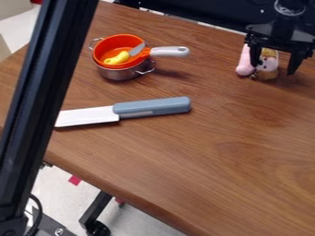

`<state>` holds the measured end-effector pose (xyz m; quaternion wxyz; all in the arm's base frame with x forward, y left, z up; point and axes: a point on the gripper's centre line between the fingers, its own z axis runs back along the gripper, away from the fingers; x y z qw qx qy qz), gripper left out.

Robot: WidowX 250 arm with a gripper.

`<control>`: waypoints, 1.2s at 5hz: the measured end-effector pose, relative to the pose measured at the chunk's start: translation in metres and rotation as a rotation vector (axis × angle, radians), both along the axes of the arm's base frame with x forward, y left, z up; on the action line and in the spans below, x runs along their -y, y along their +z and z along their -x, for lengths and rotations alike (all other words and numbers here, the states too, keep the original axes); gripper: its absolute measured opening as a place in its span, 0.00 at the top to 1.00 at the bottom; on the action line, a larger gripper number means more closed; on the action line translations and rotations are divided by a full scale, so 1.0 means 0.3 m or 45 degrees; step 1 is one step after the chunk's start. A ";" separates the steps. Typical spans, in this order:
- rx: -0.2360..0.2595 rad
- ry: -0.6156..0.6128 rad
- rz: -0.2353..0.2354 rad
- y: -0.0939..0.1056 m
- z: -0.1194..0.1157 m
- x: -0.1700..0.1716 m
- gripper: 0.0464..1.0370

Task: Place the puppy doll on top of the pot

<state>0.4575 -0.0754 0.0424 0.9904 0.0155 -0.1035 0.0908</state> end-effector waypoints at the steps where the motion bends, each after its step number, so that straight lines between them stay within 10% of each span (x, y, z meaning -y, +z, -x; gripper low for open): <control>1: -0.002 0.010 -0.005 0.005 -0.005 -0.029 0.09; 3: -0.020 0.030 -0.013 0.005 -0.045 -0.058 0.62; 6: -0.006 0.035 -0.063 0.000 -0.032 -0.040 0.90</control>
